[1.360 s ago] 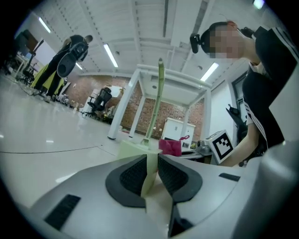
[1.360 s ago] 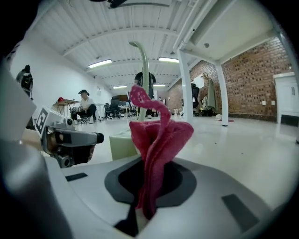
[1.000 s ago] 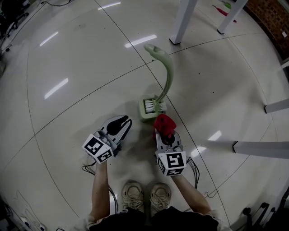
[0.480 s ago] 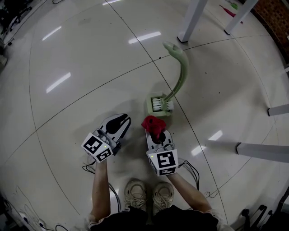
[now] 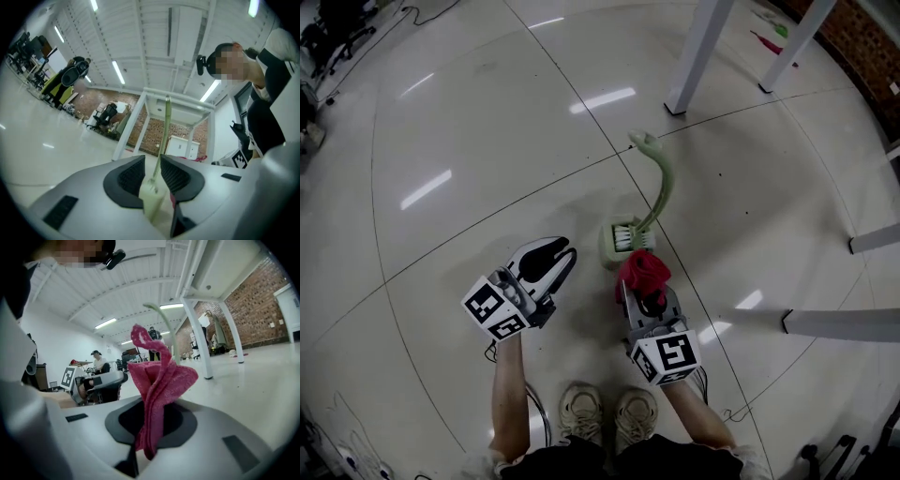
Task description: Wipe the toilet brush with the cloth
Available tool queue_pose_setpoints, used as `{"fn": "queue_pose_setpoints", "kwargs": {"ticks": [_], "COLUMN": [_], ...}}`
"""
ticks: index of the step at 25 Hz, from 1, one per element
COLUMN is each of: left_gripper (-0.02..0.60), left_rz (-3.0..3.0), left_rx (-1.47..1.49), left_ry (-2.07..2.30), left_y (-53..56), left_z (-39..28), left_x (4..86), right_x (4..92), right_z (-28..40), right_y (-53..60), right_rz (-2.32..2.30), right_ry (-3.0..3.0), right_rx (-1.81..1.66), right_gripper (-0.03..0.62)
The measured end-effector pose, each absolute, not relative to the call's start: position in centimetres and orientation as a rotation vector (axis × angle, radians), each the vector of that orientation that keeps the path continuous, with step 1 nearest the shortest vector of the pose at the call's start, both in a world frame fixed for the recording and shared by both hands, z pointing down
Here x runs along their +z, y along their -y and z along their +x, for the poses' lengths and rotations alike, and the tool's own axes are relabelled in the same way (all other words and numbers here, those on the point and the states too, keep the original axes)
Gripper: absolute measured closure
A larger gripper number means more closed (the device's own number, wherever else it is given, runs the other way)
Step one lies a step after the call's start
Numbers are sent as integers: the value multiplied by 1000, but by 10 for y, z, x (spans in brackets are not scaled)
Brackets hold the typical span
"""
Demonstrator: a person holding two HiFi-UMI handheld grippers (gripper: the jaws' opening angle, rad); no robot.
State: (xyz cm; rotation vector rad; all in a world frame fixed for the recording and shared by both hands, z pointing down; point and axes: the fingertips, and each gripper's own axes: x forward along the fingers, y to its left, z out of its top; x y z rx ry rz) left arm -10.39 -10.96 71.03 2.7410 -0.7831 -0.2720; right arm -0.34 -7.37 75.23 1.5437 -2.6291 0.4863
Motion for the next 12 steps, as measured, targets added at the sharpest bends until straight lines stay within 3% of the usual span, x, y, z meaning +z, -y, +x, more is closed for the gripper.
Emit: {"fn": "queue_pose_setpoints", "kwargs": {"ticks": [2,6,12], "left_gripper": [453,430,430], "left_rz": [2804,2991,3073], "left_rx": [-380,-430,-434], "left_ry": [705,573,470], "left_y": [118,143,166], "left_z": [-91,-47,-12], "left_x": [659,567,514], "right_x": [726,672,635], "right_z": [20,60,89], "right_y": [80,98,102], "right_rz": [1630,1738,1818], "right_ry": [2635,2638,2652], "right_rx": [462,335,360], "right_gripper": [563,563,563]}}
